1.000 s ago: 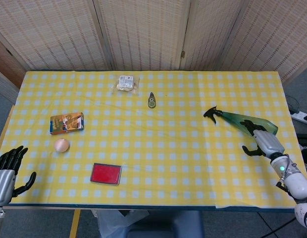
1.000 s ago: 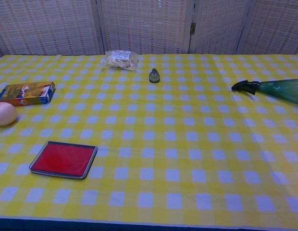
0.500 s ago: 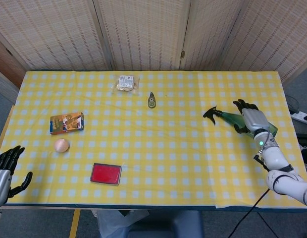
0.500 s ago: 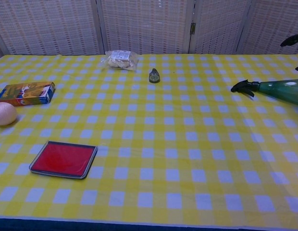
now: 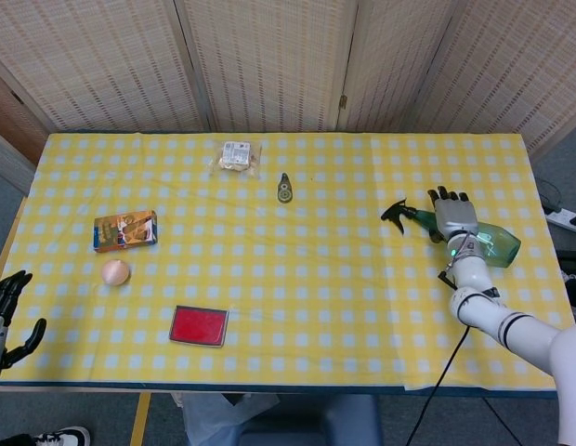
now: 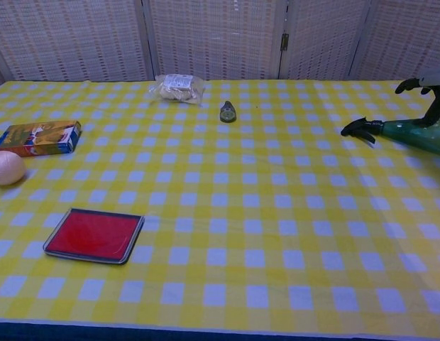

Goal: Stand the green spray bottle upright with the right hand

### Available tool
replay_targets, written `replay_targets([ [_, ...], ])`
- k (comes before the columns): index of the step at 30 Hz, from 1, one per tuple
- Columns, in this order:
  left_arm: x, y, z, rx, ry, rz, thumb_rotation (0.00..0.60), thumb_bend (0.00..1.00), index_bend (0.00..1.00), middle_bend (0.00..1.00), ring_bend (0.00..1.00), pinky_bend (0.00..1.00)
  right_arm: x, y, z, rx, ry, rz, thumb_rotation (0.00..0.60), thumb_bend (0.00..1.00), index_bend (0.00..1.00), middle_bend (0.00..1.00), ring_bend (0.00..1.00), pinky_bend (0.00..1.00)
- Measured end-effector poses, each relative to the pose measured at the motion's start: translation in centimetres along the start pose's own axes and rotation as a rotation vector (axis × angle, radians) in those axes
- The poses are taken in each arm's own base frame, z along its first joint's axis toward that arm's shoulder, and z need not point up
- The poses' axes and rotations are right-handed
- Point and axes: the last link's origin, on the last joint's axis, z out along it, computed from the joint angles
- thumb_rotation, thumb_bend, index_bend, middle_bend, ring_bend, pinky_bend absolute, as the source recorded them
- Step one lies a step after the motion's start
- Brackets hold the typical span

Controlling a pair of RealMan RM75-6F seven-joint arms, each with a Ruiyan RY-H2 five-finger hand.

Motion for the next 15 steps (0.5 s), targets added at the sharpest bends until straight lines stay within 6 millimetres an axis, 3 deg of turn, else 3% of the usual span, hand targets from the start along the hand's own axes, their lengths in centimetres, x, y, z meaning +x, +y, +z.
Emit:
replay_targets([
  [15, -0.1, -0.2, 0.3, 0.005, -0.005, -0.001, 0.047, 0.41, 0.00, 0.09, 0.09, 0.13, -2.7, 1.5, 1.6, -0.051, -0.070, -0.064, 0.600, 0.48, 0.01, 0.14, 0.13, 0.00],
])
